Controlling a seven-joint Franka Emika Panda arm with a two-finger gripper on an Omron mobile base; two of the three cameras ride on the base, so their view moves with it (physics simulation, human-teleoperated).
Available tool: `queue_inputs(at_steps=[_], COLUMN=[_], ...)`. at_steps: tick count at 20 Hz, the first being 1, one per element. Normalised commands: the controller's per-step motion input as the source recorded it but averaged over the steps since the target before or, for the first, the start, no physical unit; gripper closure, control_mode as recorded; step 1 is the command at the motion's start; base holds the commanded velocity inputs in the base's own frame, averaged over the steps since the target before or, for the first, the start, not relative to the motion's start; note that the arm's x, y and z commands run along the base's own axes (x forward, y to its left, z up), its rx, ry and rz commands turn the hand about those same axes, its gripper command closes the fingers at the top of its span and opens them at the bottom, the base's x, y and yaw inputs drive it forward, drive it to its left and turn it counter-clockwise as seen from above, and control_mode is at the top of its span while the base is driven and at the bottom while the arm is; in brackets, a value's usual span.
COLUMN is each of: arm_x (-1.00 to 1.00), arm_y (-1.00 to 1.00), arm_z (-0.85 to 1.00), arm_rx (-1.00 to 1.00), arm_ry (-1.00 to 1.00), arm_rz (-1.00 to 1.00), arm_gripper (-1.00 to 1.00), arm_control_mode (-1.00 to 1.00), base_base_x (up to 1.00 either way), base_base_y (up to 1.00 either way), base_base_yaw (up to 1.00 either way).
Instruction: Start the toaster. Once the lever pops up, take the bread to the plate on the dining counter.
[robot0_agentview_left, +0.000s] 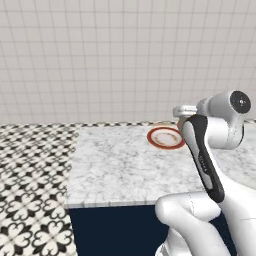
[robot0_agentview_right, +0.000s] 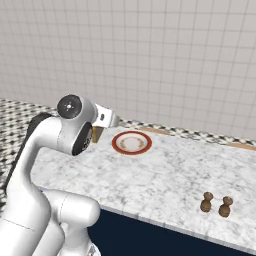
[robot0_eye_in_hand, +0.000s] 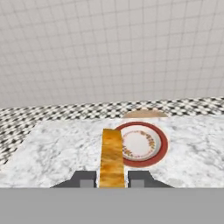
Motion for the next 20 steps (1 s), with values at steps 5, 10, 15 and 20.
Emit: queue_inputs(at_steps=[5,10,15,20], arm_x=[1.0,1.0,0.79,0.27], arm_y=[-0.39,-0.43,-0.21,0.0], arm_z=[-0.25,-0.27,-0.29,-0.54], arm_rx=[0.09,0.13,0.14,0.15], arm_ry=[0.13,0.21,0.08,0.0], arm_rz=[0.02,0.07,0.05,0.0], arm_gripper=[1.0,1.0,1.0,1.0], arm_control_mode=[-1.0,-1.0,-1.0,-1.0], base_base_x=[0.0,0.0,0.0,0.0], base_base_y=[0.0,0.0,0.0,0.0], base_base_yaw=[0.0,0.0,0.0,0.0])
